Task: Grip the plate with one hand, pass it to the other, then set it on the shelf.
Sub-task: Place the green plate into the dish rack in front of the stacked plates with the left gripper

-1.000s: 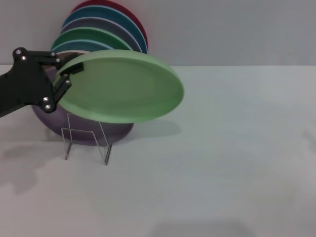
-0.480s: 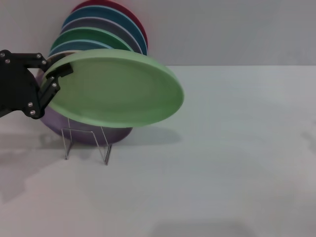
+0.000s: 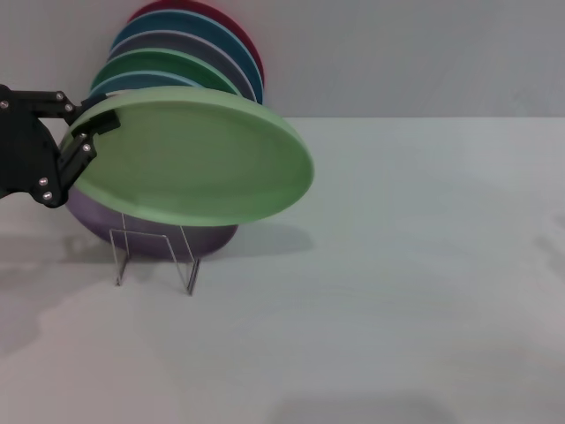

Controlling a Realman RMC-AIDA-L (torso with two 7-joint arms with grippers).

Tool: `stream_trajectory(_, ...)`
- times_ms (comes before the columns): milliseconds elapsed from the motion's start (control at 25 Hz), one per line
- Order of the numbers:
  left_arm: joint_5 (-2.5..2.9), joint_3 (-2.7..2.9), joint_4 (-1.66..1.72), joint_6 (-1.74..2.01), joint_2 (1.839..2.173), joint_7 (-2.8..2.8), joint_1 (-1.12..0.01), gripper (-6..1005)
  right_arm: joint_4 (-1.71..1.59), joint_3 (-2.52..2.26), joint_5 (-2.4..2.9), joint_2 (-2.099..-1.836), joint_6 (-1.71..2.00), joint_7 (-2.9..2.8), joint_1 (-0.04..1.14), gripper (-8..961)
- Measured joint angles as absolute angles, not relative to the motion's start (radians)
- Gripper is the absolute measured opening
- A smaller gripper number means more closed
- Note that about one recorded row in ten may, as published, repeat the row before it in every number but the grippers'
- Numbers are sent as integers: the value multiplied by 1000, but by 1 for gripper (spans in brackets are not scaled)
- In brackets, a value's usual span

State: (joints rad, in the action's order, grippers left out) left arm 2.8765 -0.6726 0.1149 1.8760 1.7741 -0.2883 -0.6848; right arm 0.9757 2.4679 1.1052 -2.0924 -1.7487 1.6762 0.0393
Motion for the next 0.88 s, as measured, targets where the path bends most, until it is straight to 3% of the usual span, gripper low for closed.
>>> stream_trajectory(880, 2879, -576, 159, 1827, 1755, -273, -751, 160, 980, 2404, 1068, -2092, -1749, 1684, 24, 607)
